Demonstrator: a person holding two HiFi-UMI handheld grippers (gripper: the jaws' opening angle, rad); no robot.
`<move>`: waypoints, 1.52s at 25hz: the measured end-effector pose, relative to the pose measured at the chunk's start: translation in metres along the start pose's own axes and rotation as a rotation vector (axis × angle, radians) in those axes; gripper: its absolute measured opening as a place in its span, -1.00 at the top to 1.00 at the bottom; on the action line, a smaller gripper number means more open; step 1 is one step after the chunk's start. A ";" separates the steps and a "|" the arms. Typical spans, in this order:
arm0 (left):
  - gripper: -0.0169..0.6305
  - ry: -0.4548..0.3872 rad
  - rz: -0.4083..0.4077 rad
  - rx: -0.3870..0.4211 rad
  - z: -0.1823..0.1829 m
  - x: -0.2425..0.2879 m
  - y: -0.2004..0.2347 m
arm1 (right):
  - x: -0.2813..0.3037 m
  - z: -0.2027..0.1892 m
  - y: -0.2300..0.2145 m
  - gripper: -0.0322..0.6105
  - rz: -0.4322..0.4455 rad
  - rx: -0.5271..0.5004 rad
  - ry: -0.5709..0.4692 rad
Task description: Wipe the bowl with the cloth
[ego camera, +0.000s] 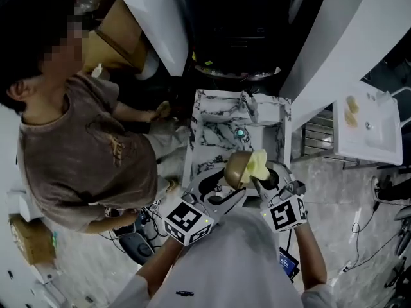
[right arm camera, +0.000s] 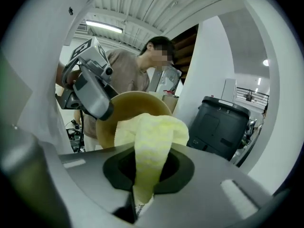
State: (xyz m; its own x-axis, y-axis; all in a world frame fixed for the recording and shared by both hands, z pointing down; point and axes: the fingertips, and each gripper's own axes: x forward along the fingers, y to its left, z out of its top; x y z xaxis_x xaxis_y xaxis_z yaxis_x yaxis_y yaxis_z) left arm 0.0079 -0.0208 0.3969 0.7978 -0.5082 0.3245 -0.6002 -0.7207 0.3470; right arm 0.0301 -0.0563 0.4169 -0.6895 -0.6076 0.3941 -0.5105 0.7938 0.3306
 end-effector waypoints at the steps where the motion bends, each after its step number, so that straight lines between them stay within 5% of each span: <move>1: 0.08 0.006 -0.001 0.006 -0.001 0.000 0.000 | 0.001 0.002 -0.003 0.80 -0.009 -0.006 -0.005; 6: 0.08 0.044 0.010 0.011 -0.007 0.000 0.005 | 0.002 0.017 -0.008 0.80 -0.013 -0.018 -0.051; 17: 0.08 0.037 -0.003 -0.023 -0.003 -0.001 0.010 | 0.002 0.038 0.022 0.80 0.181 -0.072 -0.145; 27: 0.08 -0.018 -0.104 -0.090 0.008 0.002 -0.001 | -0.003 0.031 0.034 0.80 0.302 -0.004 -0.168; 38: 0.08 -0.035 -0.120 -0.116 0.014 -0.008 0.001 | 0.002 0.014 0.038 0.81 0.263 -0.073 -0.080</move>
State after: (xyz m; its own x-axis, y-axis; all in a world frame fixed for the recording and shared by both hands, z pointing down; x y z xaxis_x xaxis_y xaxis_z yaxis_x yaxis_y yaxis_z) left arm 0.0018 -0.0242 0.3827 0.8643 -0.4394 0.2448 -0.5018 -0.7190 0.4809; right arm 0.0017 -0.0271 0.4180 -0.8331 -0.3751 0.4065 -0.2729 0.9180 0.2878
